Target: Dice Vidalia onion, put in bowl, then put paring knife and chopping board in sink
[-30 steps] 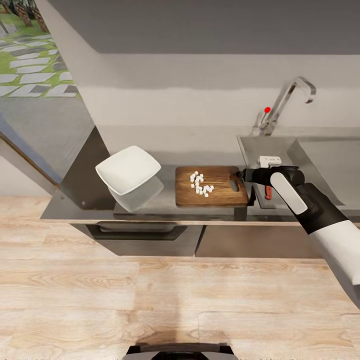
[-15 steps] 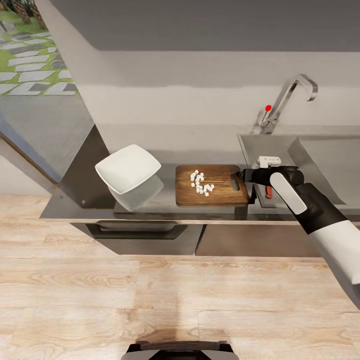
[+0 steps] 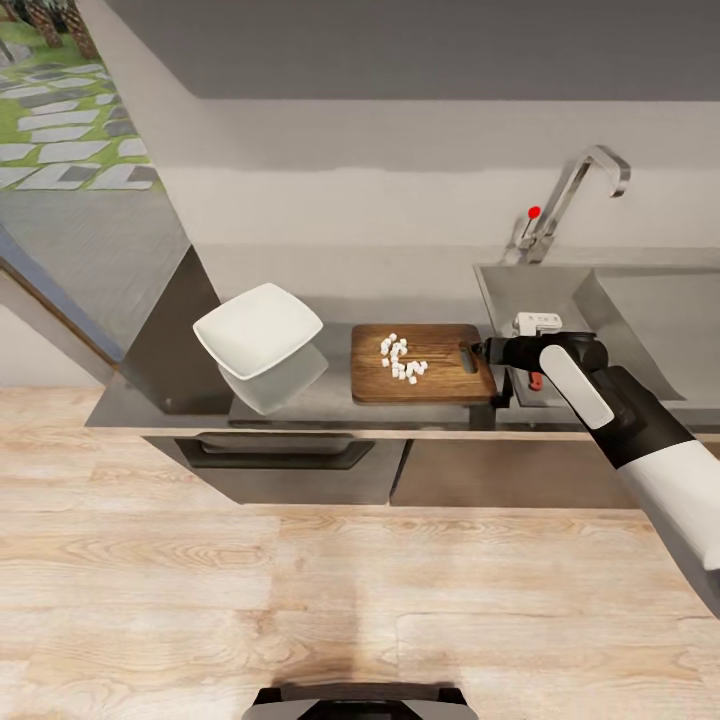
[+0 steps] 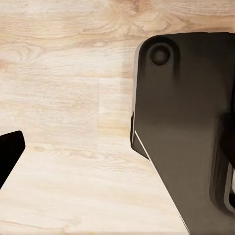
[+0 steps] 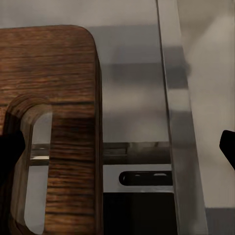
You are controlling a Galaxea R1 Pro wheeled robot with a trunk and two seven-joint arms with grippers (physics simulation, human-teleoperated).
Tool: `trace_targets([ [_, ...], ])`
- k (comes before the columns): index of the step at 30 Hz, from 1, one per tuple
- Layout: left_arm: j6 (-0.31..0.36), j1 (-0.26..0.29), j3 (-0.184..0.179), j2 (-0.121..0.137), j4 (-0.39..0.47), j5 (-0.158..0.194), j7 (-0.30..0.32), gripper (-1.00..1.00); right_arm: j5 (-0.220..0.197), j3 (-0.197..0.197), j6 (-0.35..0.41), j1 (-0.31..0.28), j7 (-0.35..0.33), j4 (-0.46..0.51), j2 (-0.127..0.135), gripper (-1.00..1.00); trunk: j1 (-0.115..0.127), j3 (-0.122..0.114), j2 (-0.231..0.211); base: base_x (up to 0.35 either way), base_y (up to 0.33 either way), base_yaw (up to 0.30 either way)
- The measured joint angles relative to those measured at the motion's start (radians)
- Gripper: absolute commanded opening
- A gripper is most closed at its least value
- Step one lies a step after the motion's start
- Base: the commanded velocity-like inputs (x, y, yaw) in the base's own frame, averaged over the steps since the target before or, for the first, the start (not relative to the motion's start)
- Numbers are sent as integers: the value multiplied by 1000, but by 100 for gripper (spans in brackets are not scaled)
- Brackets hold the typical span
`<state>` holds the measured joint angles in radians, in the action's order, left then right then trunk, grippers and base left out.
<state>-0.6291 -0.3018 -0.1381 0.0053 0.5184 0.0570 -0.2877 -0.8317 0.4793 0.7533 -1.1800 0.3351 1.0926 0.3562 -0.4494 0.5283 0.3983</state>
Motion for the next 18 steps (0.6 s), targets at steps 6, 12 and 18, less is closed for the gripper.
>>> trace_targets([
  [6, 0, 0, 0, 0, 0, 0, 1, 100, 0, 0, 1, 0, 0, 0, 0, 100, 0, 2, 0, 0, 0, 0],
  [12, 0, 0, 0, 0, 0, 0, 0, 100, 0, 0, 1, 0, 0, 0, 0, 100, 0, 8, 0, 0, 0, 0],
  [18, 0, 0, 0, 0, 0, 0, 0, 100, 0, 0, 1, 0, 0, 0, 0, 100, 0, 14, 0, 0, 0, 0],
])
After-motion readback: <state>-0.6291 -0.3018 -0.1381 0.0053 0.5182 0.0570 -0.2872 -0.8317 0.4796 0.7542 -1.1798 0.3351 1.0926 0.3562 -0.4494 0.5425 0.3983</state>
